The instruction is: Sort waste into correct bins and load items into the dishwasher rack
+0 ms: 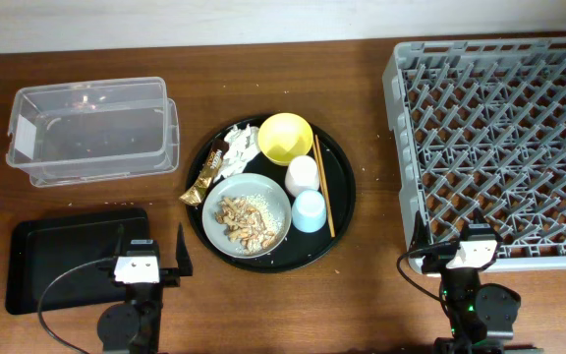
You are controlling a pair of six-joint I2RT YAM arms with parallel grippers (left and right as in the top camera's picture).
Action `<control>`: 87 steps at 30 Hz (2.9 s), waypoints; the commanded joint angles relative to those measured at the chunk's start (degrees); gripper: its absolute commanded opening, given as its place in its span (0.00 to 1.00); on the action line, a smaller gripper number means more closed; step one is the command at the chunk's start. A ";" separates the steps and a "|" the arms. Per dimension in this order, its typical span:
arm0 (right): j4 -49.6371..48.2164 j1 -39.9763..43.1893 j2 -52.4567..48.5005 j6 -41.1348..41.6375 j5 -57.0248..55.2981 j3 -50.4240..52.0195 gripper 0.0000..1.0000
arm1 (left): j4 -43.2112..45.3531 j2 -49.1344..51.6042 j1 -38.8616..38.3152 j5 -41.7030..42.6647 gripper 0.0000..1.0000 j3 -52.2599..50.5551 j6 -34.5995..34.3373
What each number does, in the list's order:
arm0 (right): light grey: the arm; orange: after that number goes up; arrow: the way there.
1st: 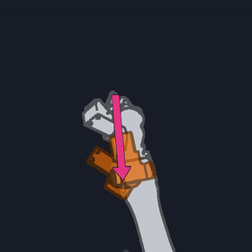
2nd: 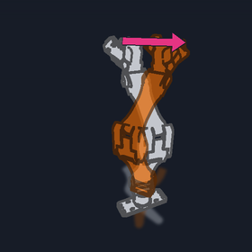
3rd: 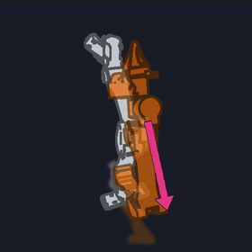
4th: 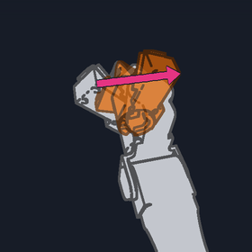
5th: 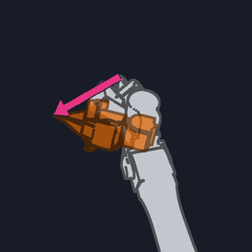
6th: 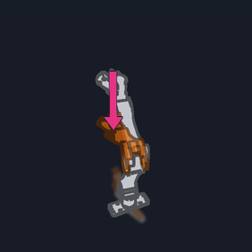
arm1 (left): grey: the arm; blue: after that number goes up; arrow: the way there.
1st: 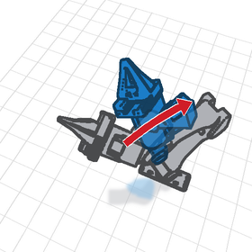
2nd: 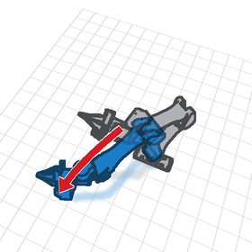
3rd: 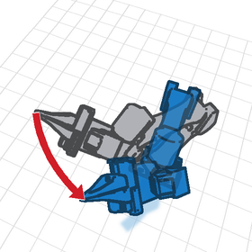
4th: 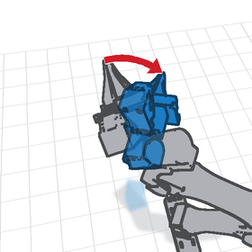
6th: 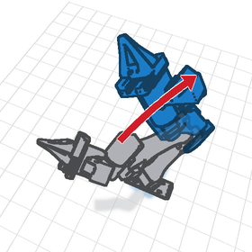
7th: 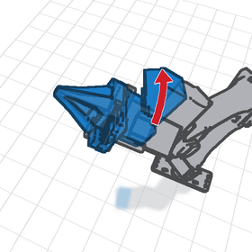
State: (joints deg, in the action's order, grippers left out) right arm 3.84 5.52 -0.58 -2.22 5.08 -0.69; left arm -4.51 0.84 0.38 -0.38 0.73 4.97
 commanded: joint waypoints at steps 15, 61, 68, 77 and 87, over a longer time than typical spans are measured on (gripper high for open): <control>0.22 -0.26 0.37 -0.11 0.66 0.37 0.98 | -0.24 -0.50 -0.17 0.63 0.99 -0.24 0.74; 0.22 -0.26 0.37 -0.13 0.66 0.37 0.98 | -44.57 91.82 -17.75 -7.91 1.00 85.13 -9.49; 0.22 -0.26 0.37 -0.13 0.66 0.37 0.98 | -34.53 103.01 -17.86 -4.37 0.73 84.46 -9.44; 0.22 -0.26 0.37 -0.13 0.68 0.37 0.98 | -25.99 117.52 -17.86 -4.52 0.62 84.46 -11.87; 0.22 -0.26 0.37 -0.11 0.68 0.37 0.98 | -22.29 121.35 -17.86 -4.55 0.26 85.02 -12.28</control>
State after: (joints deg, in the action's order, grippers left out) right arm 3.79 5.52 -0.58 -2.17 5.08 -0.62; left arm -27.03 121.73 -17.26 -4.95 84.66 -7.11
